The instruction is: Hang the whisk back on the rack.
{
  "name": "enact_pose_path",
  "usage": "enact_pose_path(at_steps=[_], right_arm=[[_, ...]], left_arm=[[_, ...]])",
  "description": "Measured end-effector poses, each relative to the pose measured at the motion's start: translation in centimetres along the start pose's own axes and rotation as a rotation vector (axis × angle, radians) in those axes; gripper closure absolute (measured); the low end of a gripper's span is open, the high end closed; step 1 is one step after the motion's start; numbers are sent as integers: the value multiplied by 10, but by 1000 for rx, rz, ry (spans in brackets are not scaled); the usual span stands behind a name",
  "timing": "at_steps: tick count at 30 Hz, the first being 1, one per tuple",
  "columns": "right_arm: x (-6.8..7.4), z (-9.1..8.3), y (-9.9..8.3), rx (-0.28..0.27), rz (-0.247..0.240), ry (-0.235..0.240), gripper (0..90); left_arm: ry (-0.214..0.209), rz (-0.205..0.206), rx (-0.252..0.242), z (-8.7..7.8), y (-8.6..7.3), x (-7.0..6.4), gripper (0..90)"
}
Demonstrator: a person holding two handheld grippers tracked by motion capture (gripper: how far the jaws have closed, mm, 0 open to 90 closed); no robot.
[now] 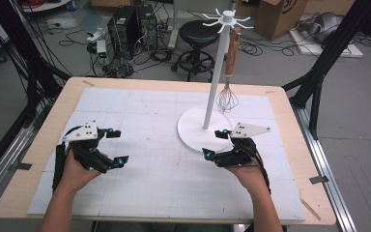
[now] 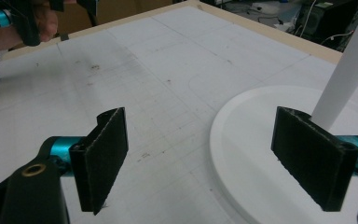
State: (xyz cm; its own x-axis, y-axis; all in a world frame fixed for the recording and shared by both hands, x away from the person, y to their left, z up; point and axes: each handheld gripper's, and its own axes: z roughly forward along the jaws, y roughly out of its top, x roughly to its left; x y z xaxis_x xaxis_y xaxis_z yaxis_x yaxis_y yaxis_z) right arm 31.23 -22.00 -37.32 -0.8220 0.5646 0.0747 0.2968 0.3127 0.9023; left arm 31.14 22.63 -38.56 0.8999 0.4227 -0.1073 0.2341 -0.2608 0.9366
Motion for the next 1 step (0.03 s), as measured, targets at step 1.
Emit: enact_pose_path(at_steps=[1], right_arm=[[0, 0, 0, 0, 0, 0, 183]], left_arm=[[0, 0, 0, 0, 0, 0, 17]])
